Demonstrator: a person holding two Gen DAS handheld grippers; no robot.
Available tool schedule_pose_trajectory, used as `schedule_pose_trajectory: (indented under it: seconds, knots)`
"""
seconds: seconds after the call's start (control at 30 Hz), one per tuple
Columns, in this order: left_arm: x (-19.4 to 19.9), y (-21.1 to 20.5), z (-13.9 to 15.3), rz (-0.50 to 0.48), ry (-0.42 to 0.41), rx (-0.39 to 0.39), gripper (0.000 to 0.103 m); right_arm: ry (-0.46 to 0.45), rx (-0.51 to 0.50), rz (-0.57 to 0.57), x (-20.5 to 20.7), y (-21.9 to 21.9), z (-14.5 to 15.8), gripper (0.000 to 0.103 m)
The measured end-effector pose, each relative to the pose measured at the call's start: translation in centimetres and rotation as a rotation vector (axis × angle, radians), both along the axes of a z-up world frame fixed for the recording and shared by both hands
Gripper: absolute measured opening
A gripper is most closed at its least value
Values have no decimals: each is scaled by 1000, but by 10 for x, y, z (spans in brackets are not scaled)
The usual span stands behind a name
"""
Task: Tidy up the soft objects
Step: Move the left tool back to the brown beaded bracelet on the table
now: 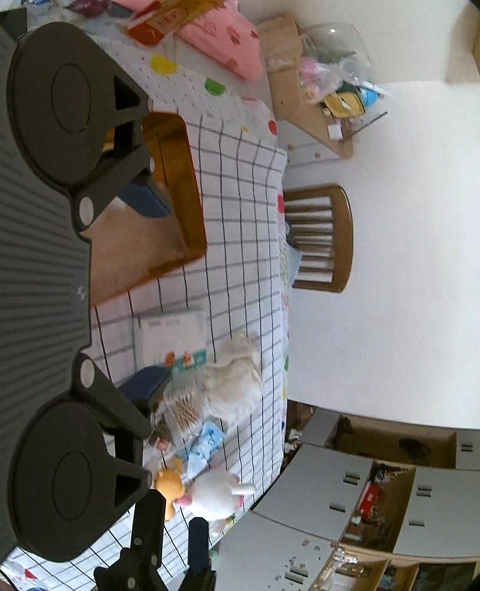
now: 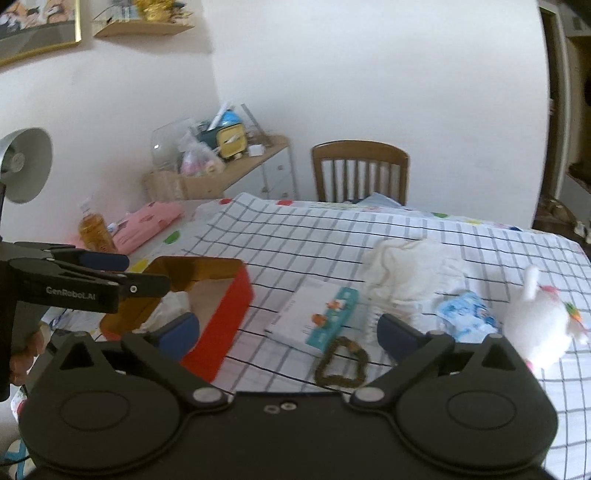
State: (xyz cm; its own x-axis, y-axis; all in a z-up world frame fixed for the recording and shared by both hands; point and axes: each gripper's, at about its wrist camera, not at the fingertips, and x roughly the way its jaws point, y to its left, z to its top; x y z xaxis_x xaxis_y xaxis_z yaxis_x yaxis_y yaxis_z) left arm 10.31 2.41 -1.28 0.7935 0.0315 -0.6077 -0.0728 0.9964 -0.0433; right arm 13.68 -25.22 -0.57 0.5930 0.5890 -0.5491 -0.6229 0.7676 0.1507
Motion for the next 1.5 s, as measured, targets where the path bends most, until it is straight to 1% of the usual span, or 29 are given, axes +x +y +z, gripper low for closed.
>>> schedule_pose_trajectory:
  seconds: [0.03,0.07,0.23,0.4,0.5,0.63,0.87,1.0,1.07,1.13,1.27,1.5]
  knots:
    - [2,-5,0,-4,-3,4,100,3,3,-15,1,-5,-1,103]
    - [4,-8,0,-9,-7,6,102,8,7,-27,3,-8,-2,103]
    - [19,-30,-6,-42,-4,16,102,26,11,-83,11,-34,-8,103]
    - [36,-47,-15,-85,7,-33,102,33,4,-126,17,-57,-14,103]
    - [46,-60,-23,-111,34,-54,102,36,-12,-156,23,-69,-19,103]
    - [58,-81,-35,-146,54,-42,102,39,-34,-181,32,-81,-27,103]
    - [71,-104,-59,-202,83,-94,102,57,-69,-221,56,-99,-47,101]
    - [77,-117,-71,-204,92,-75,102,79,-91,-228,69,-105,-59,100]
    - [79,-122,-76,-202,92,-64,102,95,-100,-223,73,-109,-65,97]
    - [81,-126,-82,-188,91,-52,102,109,-116,-211,75,-110,-72,96]
    - [88,-129,-96,-164,115,-47,102,132,-142,-184,74,-114,-84,96]
    - [101,-130,-117,-107,154,-28,102,146,-216,-116,73,-110,-102,96]
